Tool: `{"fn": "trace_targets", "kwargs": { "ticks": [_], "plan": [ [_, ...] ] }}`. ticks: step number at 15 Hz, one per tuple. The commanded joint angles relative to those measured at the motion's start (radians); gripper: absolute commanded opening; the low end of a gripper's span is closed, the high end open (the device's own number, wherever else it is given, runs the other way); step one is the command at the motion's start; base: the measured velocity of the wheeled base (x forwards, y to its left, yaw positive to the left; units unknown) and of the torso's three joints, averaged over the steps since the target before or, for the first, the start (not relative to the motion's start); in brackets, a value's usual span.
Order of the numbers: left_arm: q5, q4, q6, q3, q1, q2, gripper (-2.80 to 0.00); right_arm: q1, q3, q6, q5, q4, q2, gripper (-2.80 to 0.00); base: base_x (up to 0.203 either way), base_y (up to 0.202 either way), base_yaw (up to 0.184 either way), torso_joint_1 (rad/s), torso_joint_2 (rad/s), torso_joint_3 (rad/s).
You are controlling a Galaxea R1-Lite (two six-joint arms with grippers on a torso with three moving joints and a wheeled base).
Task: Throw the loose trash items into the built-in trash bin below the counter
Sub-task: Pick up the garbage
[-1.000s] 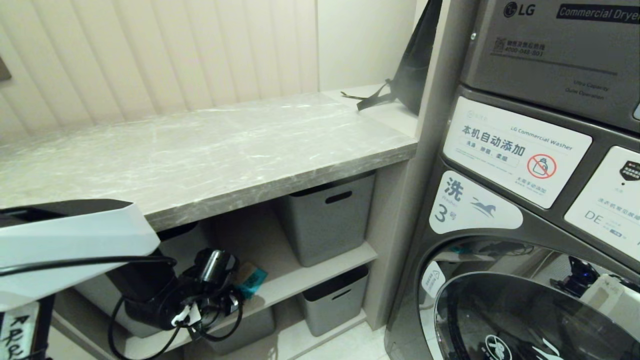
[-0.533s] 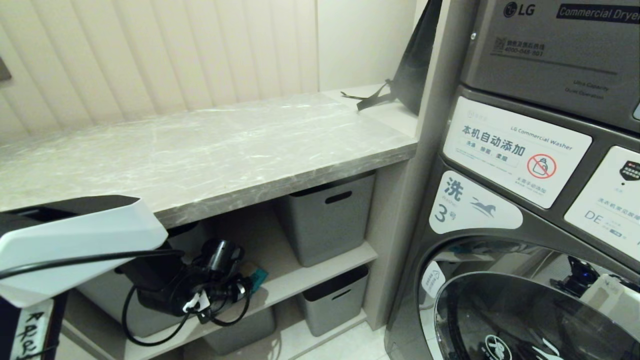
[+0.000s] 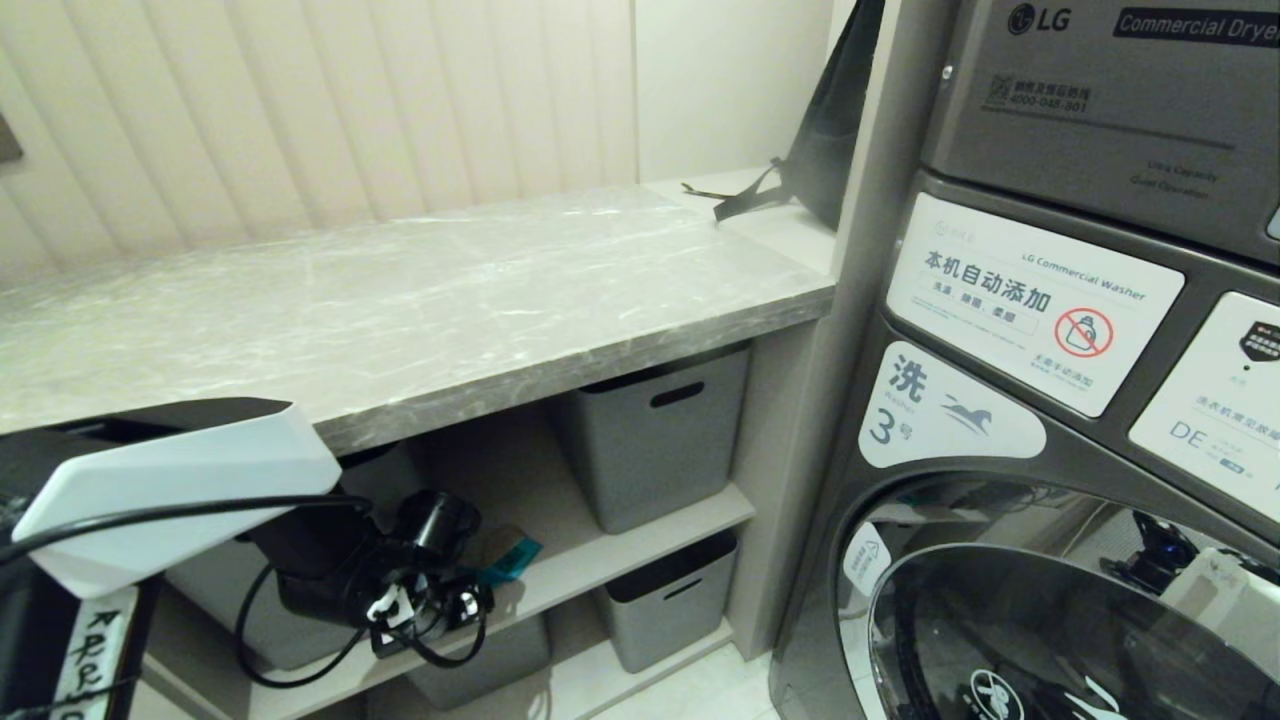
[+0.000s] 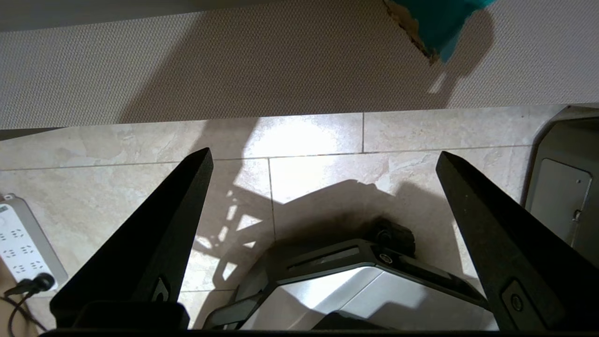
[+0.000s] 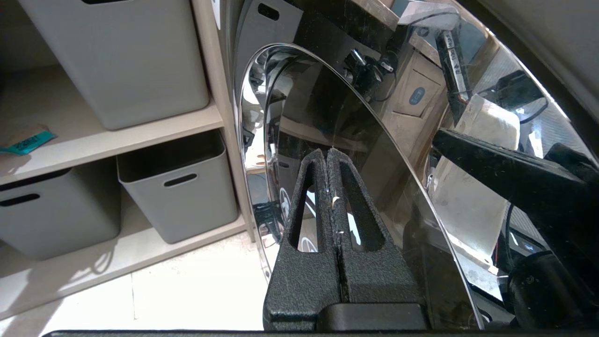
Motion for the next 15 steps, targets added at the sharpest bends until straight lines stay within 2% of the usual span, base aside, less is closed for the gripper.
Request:
{"fn": "trace_targets", "kwargs": {
  "ticks": [1,11,12,14,15],
  "plan": [
    [0.003,0.000,0.003,-0.003,0.001,0.011,0.00,0.000,0.000,0.000,0.000,0.000,-0.002,-2.80,0.000,0.000,0.000,0.000,0.00,0.000],
    [-0.024,-0.004,0.002,-0.109,0.019,0.041,0.00,0.001,0.000,0.000,0.000,0.000,-0.002,-2.80,0.000,0.000,0.000,0.000,0.00,0.000],
    [-0.022,0.000,0.010,-0.112,0.019,0.044,0.00,0.001,0.000,0.000,0.000,0.000,-0.001,-2.80,0.000,0.000,0.000,0.000,0.00,0.000],
    [-0.015,-0.001,0.076,-0.113,0.019,0.056,0.00,0.000,0.000,0.000,0.000,0.000,-0.002,-2.80,0.000,0.000,0.000,0.000,0.00,0.000],
    [-0.014,-0.001,0.080,-0.119,0.019,0.059,0.00,0.000,0.000,0.000,0.000,0.000,0.000,-2.80,0.000,0.000,0.000,0.000,0.00,0.000]
  ]
}}
